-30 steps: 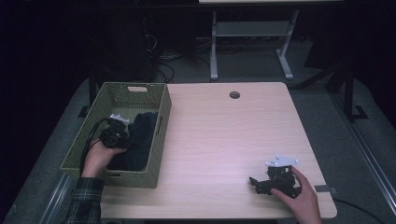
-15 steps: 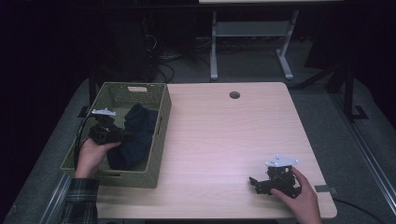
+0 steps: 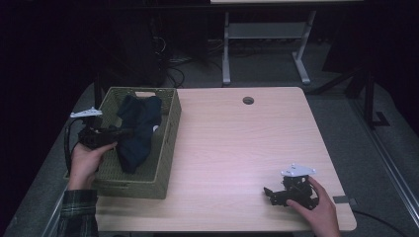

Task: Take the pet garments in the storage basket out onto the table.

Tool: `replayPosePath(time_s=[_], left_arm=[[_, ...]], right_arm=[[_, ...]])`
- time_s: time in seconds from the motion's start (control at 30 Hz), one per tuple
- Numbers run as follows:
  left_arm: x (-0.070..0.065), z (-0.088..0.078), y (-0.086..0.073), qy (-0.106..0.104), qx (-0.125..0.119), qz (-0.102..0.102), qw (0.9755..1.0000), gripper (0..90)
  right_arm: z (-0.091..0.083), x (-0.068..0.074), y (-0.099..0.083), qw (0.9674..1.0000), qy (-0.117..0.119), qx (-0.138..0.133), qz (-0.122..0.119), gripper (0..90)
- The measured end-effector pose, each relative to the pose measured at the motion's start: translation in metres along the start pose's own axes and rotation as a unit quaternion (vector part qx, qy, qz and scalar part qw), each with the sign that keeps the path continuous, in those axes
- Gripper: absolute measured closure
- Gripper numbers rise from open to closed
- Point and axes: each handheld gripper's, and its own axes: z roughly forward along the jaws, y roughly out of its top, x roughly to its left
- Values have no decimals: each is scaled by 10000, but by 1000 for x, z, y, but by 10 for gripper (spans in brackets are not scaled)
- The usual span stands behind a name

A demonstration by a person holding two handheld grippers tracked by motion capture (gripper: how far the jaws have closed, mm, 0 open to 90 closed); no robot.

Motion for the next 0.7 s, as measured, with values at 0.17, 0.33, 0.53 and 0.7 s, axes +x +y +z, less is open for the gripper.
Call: replayPosePath(time_s=[0.17,0.33,0.53,0.7], left_arm=[[-6,-7,6,-18,-226,79,9997,705],[-11,-12,11,-62,-360,150,9992,705],[-21,-18,22,-118,-613,238,9978,705],[-30,-20,32,-206,-775,342,9962,705]], right_arm=[[0,0,0,10000,-1,0,-1,0],[0,0,0,10000,-1,0,-7,0],[0,0,0,10000,1,0,-13,0],[0,0,0,10000,5,-7,-13,0]])
